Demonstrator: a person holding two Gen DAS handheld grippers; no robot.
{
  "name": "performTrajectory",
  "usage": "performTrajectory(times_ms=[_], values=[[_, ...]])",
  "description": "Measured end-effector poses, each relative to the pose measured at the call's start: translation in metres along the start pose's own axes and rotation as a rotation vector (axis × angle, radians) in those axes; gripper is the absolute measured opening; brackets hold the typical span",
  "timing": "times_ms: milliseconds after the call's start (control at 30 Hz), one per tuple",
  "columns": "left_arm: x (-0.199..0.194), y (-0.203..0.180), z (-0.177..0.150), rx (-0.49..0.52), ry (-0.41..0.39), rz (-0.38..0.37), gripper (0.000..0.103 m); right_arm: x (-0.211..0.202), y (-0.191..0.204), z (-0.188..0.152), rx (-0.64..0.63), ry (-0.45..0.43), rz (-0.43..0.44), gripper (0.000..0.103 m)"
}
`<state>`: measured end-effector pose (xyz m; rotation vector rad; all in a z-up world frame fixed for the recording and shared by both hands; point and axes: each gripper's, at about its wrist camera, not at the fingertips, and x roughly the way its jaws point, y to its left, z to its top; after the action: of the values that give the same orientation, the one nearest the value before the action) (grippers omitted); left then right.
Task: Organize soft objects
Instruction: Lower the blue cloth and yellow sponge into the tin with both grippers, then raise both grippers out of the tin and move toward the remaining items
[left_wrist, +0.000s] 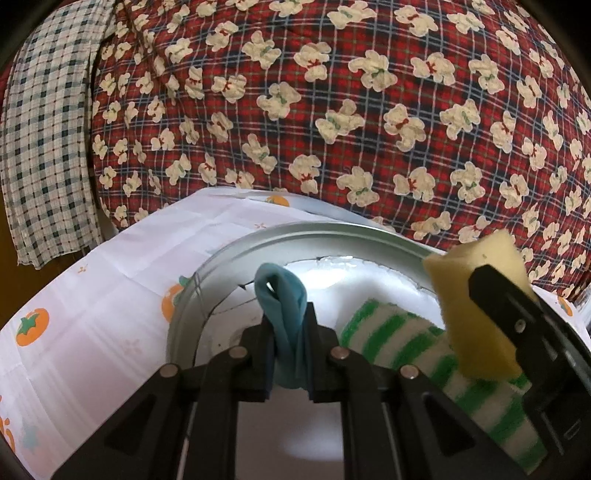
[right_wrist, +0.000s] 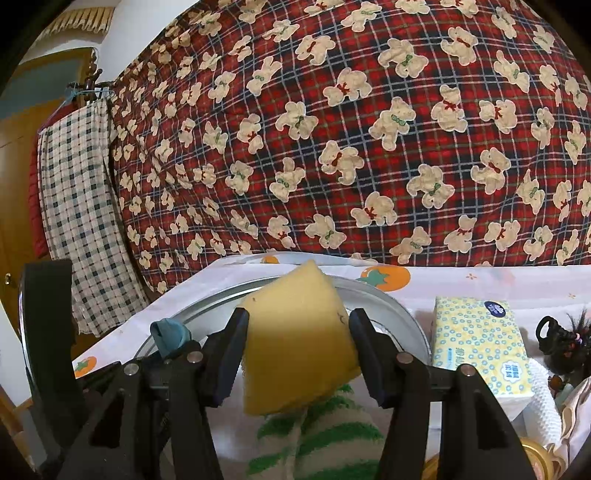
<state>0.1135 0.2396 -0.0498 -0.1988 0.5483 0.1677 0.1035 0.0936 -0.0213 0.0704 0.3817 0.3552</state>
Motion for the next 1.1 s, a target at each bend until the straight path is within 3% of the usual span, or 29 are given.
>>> performTrajectory(times_ms=[133, 200, 267, 367, 433, 600, 1100], values=[[-0.001, 0.0, 0.0, 0.002, -0.003, 0.013, 0.013, 0.004, 0.002, -0.003, 0.001, 0.006, 0.031, 0.063], [-0.005, 0.0, 0.0, 0.0, -0.023, 0.045, 0.031, 0.005, 0.002, -0.004, 0.0, 0.003, 0.039, 0.076], [-0.01, 0.002, -0.001, -0.009, -0.051, 0.077, 0.065, 0.004, 0.002, -0.004, 0.0, -0.007, 0.048, 0.084], [-0.017, 0.004, -0.001, -0.021, -0.091, 0.117, 0.091, -0.002, 0.003, -0.003, -0.002, -0.039, 0.052, 0.084], [-0.019, 0.005, -0.001, -0.027, -0.098, 0.137, 0.101, -0.009, 0.004, -0.001, -0.01, -0.079, 0.037, 0.089], [-0.017, 0.008, 0.0, -0.041, -0.095, 0.163, 0.102, -0.024, 0.004, 0.001, -0.017, -0.144, 0.02, 0.09], [-0.027, 0.001, -0.003, -0.012, -0.147, 0.216, 0.102, -0.042, -0.001, -0.004, -0.021, -0.184, -0.07, 0.09]])
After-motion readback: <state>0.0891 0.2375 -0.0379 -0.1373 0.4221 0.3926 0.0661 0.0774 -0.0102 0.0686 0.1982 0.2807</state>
